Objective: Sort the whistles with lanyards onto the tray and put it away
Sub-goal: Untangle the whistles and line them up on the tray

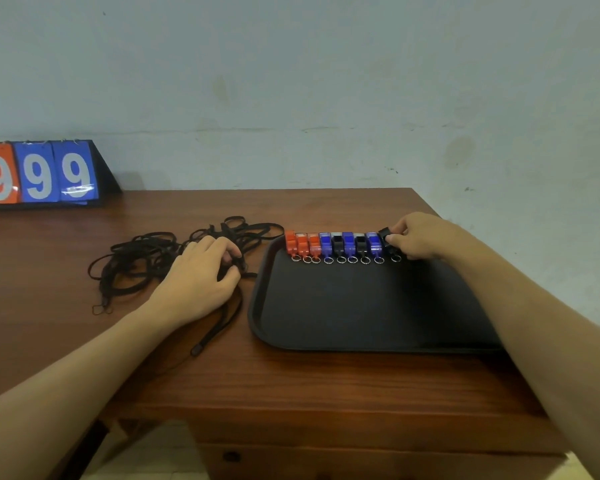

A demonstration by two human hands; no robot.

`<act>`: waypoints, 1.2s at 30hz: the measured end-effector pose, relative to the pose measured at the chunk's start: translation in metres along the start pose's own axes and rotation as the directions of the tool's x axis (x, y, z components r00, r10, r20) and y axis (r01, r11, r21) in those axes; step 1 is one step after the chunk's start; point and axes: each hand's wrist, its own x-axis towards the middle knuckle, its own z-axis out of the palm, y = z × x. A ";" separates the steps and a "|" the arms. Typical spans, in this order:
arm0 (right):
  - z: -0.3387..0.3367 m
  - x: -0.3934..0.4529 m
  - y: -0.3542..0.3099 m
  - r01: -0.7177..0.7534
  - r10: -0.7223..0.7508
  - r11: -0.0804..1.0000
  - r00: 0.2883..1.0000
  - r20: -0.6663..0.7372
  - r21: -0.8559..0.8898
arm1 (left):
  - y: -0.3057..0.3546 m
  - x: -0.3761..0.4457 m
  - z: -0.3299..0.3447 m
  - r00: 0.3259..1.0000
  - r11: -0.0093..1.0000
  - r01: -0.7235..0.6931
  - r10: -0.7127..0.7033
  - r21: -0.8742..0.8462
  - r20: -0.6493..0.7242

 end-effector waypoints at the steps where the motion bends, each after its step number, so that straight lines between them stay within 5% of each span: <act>1: 0.000 0.001 0.000 -0.001 0.001 1.000 1.000 -0.003 -0.003 | 0.000 0.000 0.000 1.000 1.000 -0.001 0.001 -0.002 0.001; 23: 0.003 0.002 0.000 -0.018 0.017 1.000 0.998 -0.064 -0.016 | 0.008 -0.003 -0.007 0.998 0.999 -0.015 0.018 -0.051 0.055; 36: -0.014 -0.030 -0.026 0.137 -0.150 0.987 0.972 -0.179 -0.081 | 0.014 -0.004 -0.009 0.999 0.999 0.000 0.003 -0.053 0.051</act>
